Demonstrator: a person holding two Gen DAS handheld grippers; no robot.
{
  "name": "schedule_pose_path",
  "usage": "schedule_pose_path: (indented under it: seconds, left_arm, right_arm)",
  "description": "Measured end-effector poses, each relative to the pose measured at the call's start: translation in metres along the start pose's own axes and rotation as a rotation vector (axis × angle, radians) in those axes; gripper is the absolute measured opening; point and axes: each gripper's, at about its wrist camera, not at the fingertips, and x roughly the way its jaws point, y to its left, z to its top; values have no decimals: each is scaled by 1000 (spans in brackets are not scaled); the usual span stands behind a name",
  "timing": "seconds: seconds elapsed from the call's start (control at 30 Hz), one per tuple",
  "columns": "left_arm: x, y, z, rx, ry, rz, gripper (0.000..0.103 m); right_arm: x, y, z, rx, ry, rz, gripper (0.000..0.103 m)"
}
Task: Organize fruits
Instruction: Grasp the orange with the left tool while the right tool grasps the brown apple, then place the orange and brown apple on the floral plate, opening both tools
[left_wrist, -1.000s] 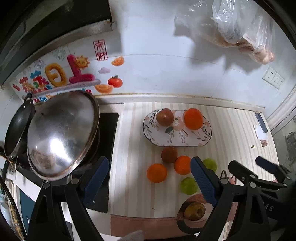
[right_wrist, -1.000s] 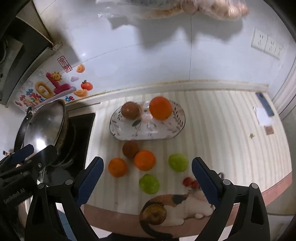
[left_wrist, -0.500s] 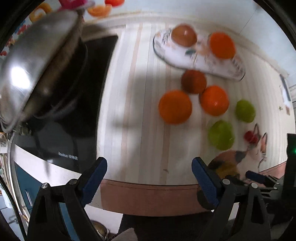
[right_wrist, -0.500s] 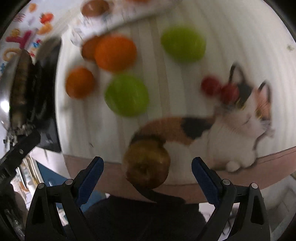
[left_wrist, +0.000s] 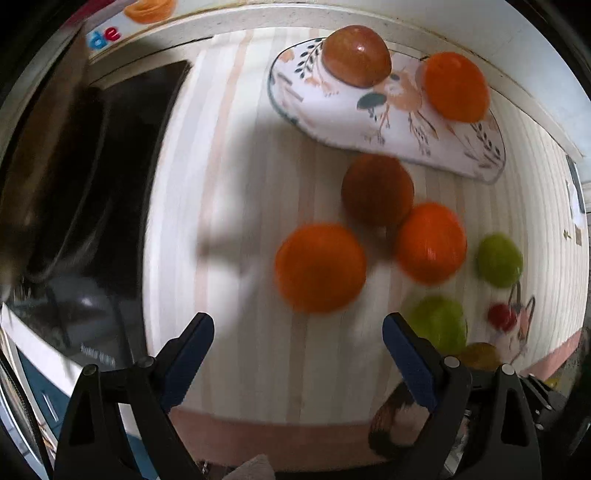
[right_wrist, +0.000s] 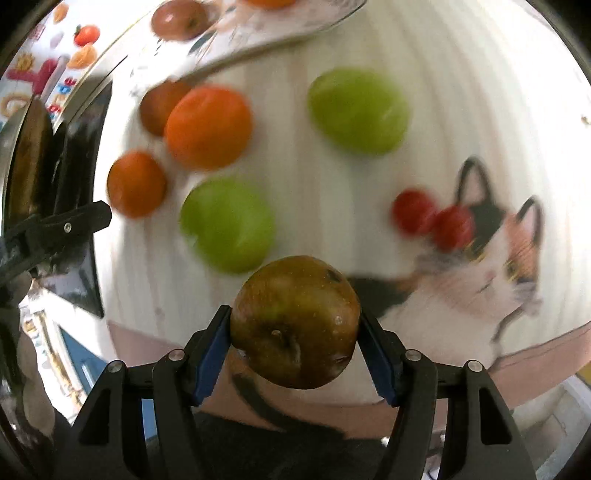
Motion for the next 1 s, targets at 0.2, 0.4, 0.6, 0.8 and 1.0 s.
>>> schedule_pose_path:
  seconds: [0.2, 0.4, 0.6, 0.8, 1.0]
  left_arm:
    - [43, -6, 26, 7, 111, -23, 94]
    - [53, 1, 23, -17, 84, -33, 61]
    - [46, 4, -16, -23, 89, -35, 61]
    - [54, 2, -47, -30, 120, -49, 61]
    - [45, -7, -53, -25, 82, -46, 61]
  right_arm:
    - [1, -20, 33, 12, 2, -38, 69]
    - [-2, -30, 50, 22, 6, -12, 69]
    - [0, -34, 49, 40, 31, 12, 70]
    - [-3, -40, 49, 57, 38, 17, 70]
    - [-7, -37, 43, 47, -3, 3, 69]
